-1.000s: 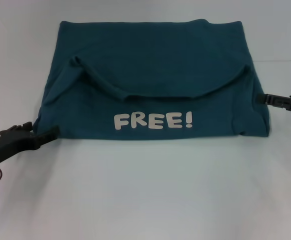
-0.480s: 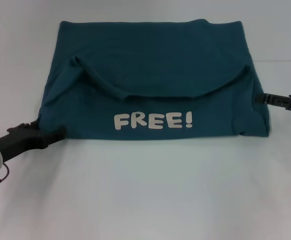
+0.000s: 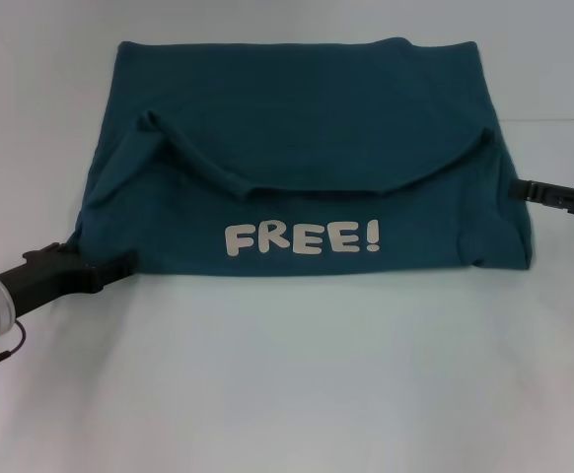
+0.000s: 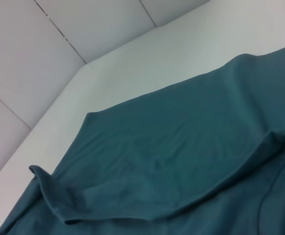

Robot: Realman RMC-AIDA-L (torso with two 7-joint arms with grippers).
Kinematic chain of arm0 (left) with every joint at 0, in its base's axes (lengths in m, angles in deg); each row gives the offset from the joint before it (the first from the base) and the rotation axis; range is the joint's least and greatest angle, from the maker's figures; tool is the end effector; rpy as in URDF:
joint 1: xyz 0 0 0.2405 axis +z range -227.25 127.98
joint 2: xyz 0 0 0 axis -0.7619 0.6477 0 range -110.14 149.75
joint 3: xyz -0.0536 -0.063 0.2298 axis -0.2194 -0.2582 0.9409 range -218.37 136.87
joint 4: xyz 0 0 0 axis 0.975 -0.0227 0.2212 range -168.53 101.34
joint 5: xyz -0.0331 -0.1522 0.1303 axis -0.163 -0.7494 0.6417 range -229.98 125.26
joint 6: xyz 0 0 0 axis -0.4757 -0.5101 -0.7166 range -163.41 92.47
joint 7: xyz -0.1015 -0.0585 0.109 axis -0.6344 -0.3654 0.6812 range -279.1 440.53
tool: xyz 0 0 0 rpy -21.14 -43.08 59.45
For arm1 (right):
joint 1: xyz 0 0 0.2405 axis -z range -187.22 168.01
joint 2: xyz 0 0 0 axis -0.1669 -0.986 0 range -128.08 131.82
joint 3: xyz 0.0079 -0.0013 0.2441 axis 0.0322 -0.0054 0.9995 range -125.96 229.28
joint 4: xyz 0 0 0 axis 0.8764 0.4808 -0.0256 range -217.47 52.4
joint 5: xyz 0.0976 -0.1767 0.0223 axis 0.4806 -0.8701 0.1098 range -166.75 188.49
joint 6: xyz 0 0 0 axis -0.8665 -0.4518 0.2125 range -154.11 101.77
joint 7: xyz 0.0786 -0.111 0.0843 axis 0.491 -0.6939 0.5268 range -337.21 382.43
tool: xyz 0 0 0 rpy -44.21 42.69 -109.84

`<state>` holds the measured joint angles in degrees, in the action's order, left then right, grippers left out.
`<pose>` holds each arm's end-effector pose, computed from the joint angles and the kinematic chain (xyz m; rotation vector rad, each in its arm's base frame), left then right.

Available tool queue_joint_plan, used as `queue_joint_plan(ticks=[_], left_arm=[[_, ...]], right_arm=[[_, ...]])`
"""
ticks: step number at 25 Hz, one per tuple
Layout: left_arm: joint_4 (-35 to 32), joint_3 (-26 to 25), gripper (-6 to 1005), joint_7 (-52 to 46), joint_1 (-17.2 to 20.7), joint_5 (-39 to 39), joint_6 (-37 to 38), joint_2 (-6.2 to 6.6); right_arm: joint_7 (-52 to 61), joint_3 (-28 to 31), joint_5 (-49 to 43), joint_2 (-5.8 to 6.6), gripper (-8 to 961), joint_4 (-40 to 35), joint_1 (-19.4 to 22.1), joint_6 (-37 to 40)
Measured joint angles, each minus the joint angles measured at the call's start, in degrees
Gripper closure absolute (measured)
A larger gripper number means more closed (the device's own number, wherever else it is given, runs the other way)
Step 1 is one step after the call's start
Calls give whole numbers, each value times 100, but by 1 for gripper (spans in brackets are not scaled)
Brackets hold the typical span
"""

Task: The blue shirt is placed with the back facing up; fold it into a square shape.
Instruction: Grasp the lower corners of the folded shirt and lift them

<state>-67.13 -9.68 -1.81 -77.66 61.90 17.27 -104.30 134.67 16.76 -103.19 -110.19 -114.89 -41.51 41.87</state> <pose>-0.3282 0.3588 -0.0159 -2.0709 -1.0411 -0.4352 0.3052 0.3813 0.0494 -2.0903 1.3963 0.6708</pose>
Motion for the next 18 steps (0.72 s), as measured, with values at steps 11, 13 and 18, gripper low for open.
queue_joint_plan(ticks=[11,13,18], left_arm=[[-83,-66,288,-194,54,0,-29,0],[-83,-66,366,-197,57,1,-29,0],[-83,-61,725,-199,67,1,-28,0]], right_arm=[[0,-1,-11,0,44,7,9,-11],[0,-12,-25,0,44,17,12,-11],[0,-47,-45,17,51,33,49,-61]])
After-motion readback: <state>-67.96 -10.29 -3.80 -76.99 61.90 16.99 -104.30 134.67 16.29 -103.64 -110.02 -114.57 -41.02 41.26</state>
